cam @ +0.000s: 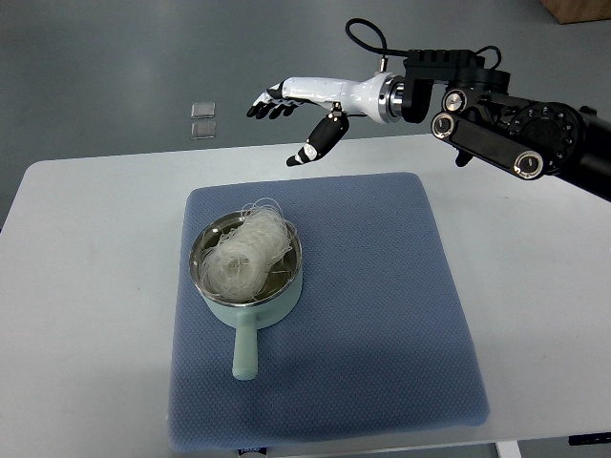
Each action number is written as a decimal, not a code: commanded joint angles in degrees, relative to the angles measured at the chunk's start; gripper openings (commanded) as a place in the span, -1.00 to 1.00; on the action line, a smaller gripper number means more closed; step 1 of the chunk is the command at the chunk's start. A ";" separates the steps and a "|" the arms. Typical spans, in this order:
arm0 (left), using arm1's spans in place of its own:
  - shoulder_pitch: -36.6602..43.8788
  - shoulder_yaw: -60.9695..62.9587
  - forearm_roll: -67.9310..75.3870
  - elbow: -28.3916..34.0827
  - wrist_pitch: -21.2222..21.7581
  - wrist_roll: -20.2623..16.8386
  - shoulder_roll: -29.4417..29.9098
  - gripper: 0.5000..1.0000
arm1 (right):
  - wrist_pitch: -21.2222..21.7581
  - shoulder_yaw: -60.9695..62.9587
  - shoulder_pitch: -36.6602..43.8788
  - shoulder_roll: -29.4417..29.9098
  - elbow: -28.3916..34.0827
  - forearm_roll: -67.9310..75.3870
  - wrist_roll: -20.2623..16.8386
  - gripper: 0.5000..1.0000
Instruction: Put vermicelli into pot with right hand
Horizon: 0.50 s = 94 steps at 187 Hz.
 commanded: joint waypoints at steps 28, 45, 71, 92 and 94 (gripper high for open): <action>0.00 0.02 0.03 0.00 0.00 0.00 0.00 1.00 | -13.69 14.32 -11.90 -0.93 -1.63 15.39 -2.68 0.31; 0.00 0.02 0.03 -0.09 0.00 0.00 0.00 1.00 | -16.95 18.54 -15.24 -0.14 -1.81 18.90 -2.77 0.31; 0.00 0.02 0.03 -0.09 0.00 0.00 0.00 1.00 | -18.97 25.13 -21.04 1.01 -1.89 27.07 -2.68 0.32; 0.00 0.02 0.03 -0.18 0.00 0.00 0.00 1.00 | -19.06 28.64 -23.85 2.24 -1.89 29.71 -2.59 0.32; 0.00 0.02 0.03 -0.18 0.00 0.00 0.00 1.00 | -19.06 28.91 -24.12 2.32 -1.89 29.80 -2.50 0.32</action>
